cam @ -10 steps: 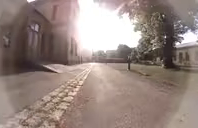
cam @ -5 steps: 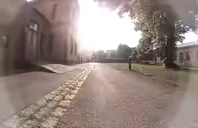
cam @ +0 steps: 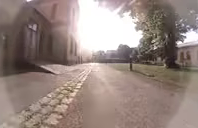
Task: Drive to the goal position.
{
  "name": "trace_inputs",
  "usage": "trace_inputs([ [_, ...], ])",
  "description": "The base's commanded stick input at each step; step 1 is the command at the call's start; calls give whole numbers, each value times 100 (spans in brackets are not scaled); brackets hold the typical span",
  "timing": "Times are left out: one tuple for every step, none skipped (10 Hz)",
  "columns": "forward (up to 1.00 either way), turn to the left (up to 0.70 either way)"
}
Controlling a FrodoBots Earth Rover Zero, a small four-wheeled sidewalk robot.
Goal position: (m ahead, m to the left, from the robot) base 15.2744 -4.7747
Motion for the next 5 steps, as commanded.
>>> trace_inputs([
  [44,2],
  [44,2],
  [44,2],
  [44,2],
  [44,2],
])
